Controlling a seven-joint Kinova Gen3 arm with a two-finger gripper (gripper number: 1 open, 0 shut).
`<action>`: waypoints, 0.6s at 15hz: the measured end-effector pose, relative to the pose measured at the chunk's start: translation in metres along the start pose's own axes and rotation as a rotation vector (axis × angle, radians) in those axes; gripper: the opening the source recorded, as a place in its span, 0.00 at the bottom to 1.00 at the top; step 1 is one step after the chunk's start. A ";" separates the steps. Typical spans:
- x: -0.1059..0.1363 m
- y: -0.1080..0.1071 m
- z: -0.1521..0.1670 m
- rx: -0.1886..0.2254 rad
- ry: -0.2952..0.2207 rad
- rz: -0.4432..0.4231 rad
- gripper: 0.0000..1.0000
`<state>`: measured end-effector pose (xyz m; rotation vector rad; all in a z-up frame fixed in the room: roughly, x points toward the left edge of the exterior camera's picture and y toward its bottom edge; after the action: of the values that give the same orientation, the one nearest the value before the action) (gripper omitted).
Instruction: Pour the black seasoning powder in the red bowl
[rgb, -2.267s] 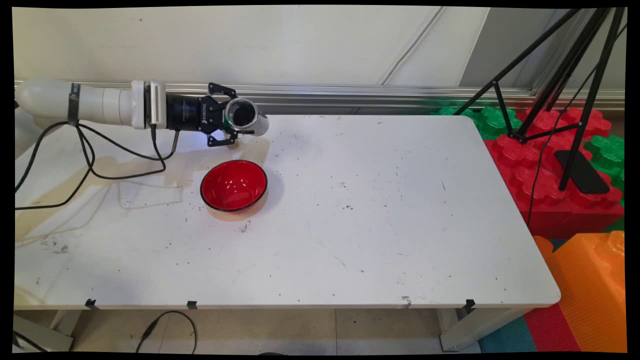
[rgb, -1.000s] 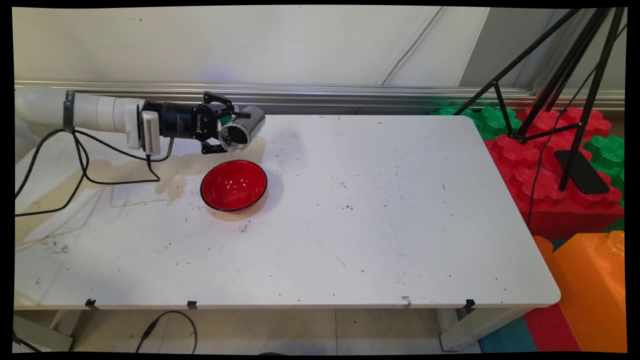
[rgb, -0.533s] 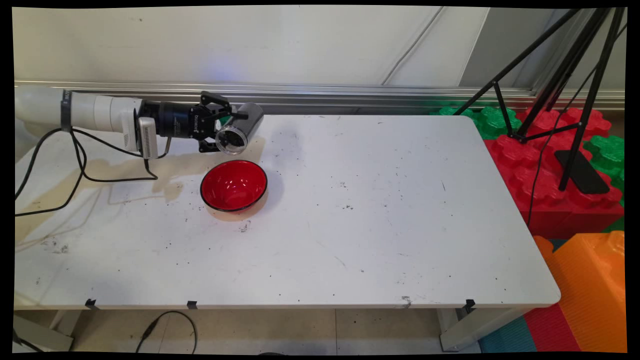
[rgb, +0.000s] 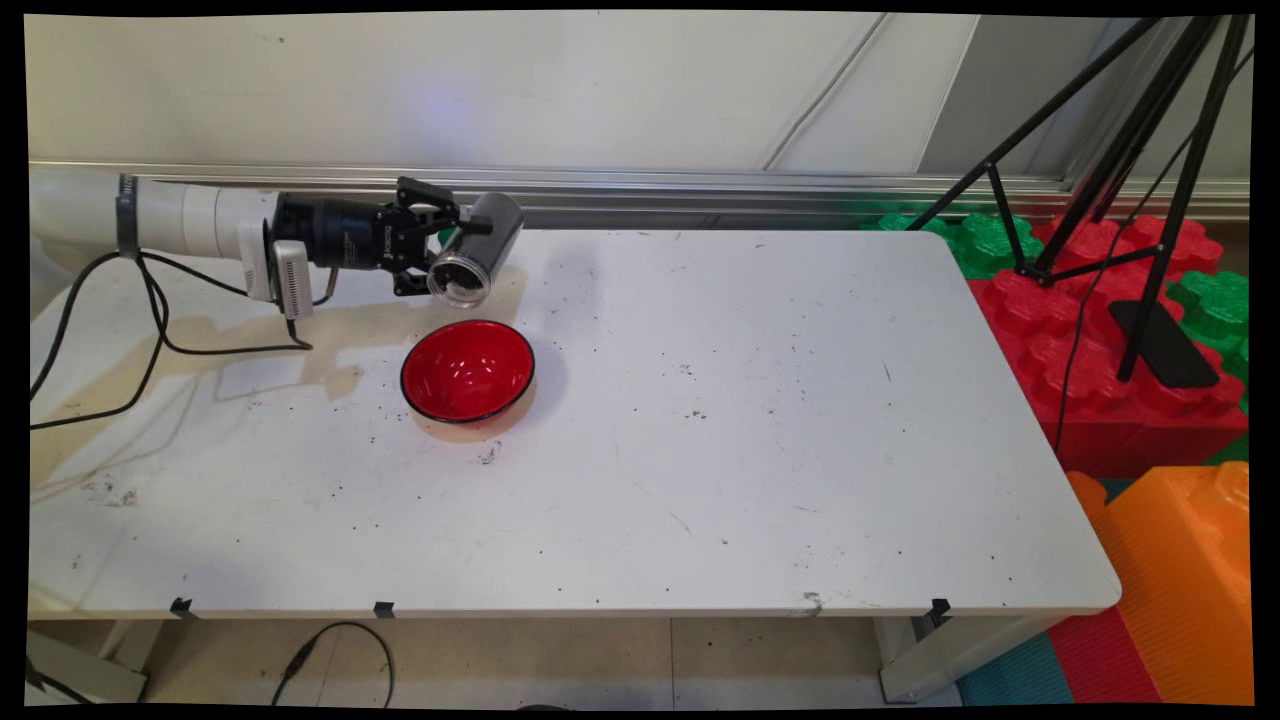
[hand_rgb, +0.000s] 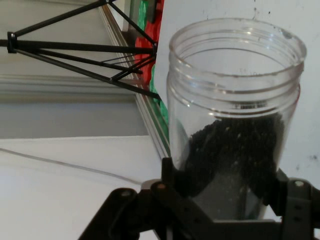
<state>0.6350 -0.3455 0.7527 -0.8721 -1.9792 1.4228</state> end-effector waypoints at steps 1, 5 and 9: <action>0.000 -0.001 -0.001 0.001 -0.002 0.016 0.00; 0.001 -0.008 -0.004 0.005 -0.010 0.078 0.00; 0.002 -0.013 -0.007 0.008 -0.017 0.128 0.00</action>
<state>0.6363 -0.3426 0.7677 -1.0021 -1.9589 1.5125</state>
